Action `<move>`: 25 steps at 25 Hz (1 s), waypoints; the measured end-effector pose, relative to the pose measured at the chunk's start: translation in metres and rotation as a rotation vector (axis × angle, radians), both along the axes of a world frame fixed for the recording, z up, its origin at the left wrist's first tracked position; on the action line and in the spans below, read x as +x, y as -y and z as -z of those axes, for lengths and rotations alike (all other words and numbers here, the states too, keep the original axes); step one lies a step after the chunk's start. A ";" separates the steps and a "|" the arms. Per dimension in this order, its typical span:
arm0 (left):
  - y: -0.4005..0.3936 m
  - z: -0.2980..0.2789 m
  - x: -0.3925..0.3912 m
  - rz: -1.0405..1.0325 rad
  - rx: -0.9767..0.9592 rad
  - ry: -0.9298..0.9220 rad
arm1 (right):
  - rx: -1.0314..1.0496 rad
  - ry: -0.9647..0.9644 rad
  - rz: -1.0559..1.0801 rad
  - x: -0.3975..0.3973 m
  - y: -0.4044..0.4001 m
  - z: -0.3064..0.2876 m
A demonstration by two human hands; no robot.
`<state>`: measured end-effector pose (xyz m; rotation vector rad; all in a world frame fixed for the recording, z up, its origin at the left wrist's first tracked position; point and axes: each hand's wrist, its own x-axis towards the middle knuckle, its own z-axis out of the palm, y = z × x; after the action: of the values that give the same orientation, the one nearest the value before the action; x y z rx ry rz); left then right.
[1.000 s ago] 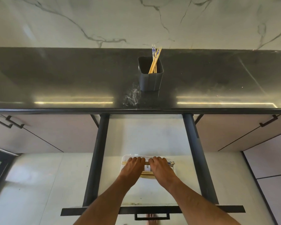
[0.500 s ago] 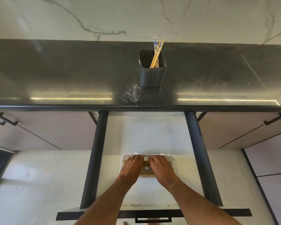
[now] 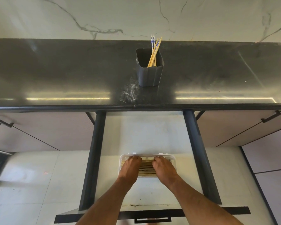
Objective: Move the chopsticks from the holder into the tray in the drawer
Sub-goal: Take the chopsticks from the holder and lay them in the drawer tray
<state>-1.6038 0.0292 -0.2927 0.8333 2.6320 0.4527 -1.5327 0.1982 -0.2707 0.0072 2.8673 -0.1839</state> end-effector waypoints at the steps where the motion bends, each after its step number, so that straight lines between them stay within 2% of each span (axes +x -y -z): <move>1: -0.001 0.000 0.000 -0.026 0.005 0.019 | -0.007 -0.007 0.007 0.000 -0.001 0.000; 5: 0.002 -0.012 0.004 -0.059 0.088 -0.014 | -0.090 -0.085 0.068 0.002 -0.003 -0.005; 8: 0.013 -0.020 0.012 -0.115 0.289 -0.165 | -0.250 -0.345 0.230 0.006 -0.008 -0.012; 10: 0.017 -0.032 0.014 -0.331 0.414 -0.154 | -0.341 -0.537 0.400 0.009 -0.013 -0.017; 12: 0.019 -0.034 0.010 -0.652 0.475 -0.063 | -0.403 -0.653 0.658 0.011 -0.018 -0.022; 13: 0.020 -0.034 0.007 -0.801 0.483 0.013 | -0.426 -0.658 0.810 0.012 -0.020 -0.022; 15: 0.024 -0.033 0.004 -0.998 0.478 0.219 | -0.491 -0.531 1.074 0.013 -0.025 -0.016; 17: 0.026 -0.030 0.006 -1.027 0.438 0.332 | -0.526 -0.342 1.206 0.016 -0.026 -0.009; 21: 0.023 -0.031 0.010 -1.003 0.410 0.344 | -0.531 -0.171 1.249 0.016 -0.020 -0.004; 25: 0.025 -0.033 0.010 -1.000 0.402 0.353 | -0.501 -0.148 1.232 0.012 -0.014 -0.002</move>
<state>-1.5941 0.0041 -0.2602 -0.5280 2.4511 1.2551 -1.5208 0.2120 -0.2688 1.6678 2.4126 -1.1168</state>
